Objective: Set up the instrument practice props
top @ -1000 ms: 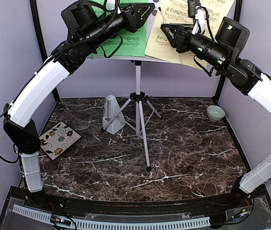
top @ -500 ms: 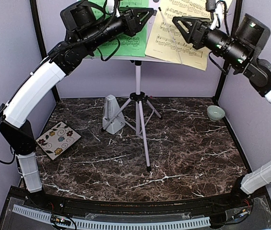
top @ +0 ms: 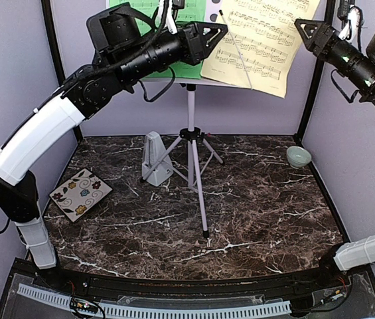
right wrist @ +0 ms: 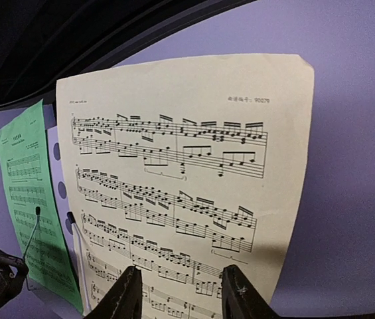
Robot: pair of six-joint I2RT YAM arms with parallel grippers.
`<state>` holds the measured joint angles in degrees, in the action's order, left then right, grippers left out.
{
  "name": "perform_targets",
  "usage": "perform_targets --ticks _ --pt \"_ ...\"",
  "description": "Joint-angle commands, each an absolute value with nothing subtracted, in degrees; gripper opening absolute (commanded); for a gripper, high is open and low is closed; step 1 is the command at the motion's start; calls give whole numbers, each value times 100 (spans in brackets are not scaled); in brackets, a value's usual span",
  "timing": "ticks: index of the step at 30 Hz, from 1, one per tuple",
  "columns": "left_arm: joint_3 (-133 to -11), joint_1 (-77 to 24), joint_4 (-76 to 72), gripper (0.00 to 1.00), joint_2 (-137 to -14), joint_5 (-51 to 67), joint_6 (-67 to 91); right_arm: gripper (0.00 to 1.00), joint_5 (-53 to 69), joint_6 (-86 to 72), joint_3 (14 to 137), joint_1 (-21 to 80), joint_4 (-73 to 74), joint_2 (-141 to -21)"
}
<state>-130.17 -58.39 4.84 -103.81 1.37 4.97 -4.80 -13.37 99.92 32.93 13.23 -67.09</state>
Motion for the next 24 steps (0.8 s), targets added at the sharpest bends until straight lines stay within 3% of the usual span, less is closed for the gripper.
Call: perform_targets --ticks 1,7,24 --pt "-12963 -5946 445 29 -10450 -277 1164 42 100 -2245 9866 2596 1163 -6654" --pt "-12907 -6003 309 29 -10562 -395 1516 43 634 -2634 9752 1957 853 -6702" --pt "-12923 -6012 -228 30 -10884 -459 1991 42 1871 -2976 9937 1394 9 -7373"
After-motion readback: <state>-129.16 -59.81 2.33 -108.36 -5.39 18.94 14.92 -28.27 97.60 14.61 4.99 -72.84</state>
